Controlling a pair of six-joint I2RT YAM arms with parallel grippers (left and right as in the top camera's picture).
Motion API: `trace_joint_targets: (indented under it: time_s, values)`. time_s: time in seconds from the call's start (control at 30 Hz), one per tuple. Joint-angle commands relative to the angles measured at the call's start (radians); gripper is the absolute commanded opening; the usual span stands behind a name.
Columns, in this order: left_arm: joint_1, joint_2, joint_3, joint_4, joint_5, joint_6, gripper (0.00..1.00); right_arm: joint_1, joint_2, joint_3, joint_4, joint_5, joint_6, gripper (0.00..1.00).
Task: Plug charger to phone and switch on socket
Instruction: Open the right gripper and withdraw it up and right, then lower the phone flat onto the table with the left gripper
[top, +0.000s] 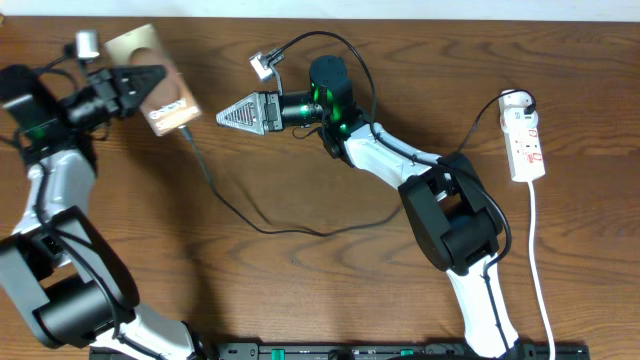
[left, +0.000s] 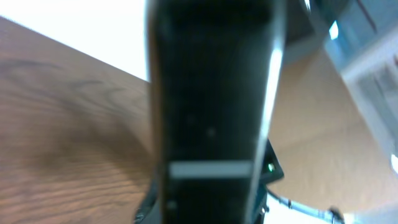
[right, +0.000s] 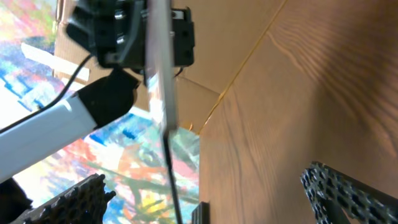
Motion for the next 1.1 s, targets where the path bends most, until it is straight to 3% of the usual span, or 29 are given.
trace_joint_targets:
  time_s: [0.0,0.1,0.23,0.33,0.53,0.77,0.9,1.07]
  values:
    - [0.064,0.004,0.007,-0.070,-0.023,0.040,0.07,-0.011,0.003,0.018,-0.024,-0.052,0.017,0.99]
    - [0.100,0.004,0.003,-0.262,-0.038,0.180,0.08,-0.020,0.003,0.018,-0.130,-0.039,0.009,0.99]
    - [0.114,0.004,-0.030,-0.531,-0.079,0.411,0.08,-0.042,0.003,0.018,-0.438,0.072,-0.129,0.99]
    - [0.111,0.004,-0.057,-0.605,-0.085,0.491,0.07,-0.063,0.000,0.020,-0.620,0.130,-0.225,0.99]
    - [0.104,0.004,-0.067,-0.617,-0.095,0.501,0.07,-0.114,-0.055,0.074,-0.888,0.221,-0.399,0.99]
    - [0.063,0.004,-0.068,-0.773,-0.246,0.600,0.08,-0.150,-0.174,0.183,-1.386,0.602,-0.589,0.99]
    - [0.001,0.004,-0.069,-0.881,-0.424,0.620,0.08,-0.150,-0.239,0.197,-1.571,0.797,-0.607,0.99]
    - [-0.097,0.004,-0.072,-0.965,-0.632,0.607,0.07,-0.148,-0.279,0.197,-1.728,0.864,-0.612,0.99]
